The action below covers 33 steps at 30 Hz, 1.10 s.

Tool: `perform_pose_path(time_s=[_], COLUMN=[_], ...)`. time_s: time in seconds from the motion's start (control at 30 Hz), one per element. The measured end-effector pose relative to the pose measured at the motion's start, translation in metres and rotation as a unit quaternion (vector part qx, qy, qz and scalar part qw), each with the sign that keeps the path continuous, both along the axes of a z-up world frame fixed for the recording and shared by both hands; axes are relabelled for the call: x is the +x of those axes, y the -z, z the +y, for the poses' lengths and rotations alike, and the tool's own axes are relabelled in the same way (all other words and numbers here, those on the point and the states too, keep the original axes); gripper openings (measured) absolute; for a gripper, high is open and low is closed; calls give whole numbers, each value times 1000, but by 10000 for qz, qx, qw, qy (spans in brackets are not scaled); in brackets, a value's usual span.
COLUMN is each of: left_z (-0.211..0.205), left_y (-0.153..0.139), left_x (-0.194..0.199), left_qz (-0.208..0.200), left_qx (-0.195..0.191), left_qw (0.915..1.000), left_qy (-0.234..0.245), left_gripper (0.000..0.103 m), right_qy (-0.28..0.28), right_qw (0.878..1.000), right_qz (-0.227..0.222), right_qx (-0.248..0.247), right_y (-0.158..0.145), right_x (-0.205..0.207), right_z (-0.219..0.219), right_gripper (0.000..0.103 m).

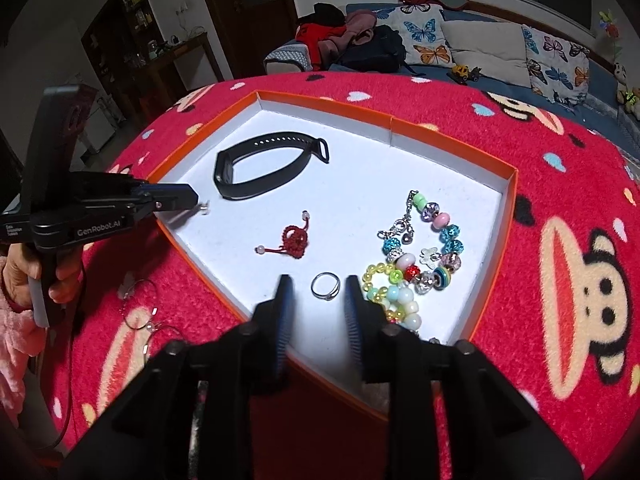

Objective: Organize jewelry
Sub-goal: 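Move both tools back toward the large silver hoop earrings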

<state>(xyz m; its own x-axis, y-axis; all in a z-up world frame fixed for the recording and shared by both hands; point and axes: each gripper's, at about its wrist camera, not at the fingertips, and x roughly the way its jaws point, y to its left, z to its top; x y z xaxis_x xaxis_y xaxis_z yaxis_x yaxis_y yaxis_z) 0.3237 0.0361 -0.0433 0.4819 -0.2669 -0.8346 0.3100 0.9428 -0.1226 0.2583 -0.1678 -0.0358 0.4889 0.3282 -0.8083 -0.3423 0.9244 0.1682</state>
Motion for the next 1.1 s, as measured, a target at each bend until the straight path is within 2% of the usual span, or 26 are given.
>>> perform_pose_path(time_s=[0.17,0.27,0.37,0.53,0.73,0.83,1.1], left_z=[5,8,10,11,12,17,29], left_y=[-17,-31,-40,-50,-45,-37,-18], left_x=[-17,-34,-51,-91,-138,-155,-171], left_qz=[-84,-138,-162,-167,-134,-33,119], left_qx=[101,168,273,374,441,350,220], left_qw=[9999,9997,9995,9991,9989,9994,9996], left_qy=[-48,-84,-89,-46,-1,-44,-144], left_gripper=[9,9,9,9,9,10,10], right_qy=[-204,-447,-728,-1173,-1416,-1476,-1769], right_qw=[9996,9988,9971,9930,9899,9889,9837], right_qz=[-176,-210,-223,-143,-28,-22,-90], right_qx=[19,71,12,-72,-116,-195,-312], right_y=[-17,-22,-23,-12,2,8,15], right_x=[-17,-33,-49,-73,-82,-81,-73], right_z=[6,14,27,48,63,69,81], right_gripper=[39,47,50,61,61,61,63])
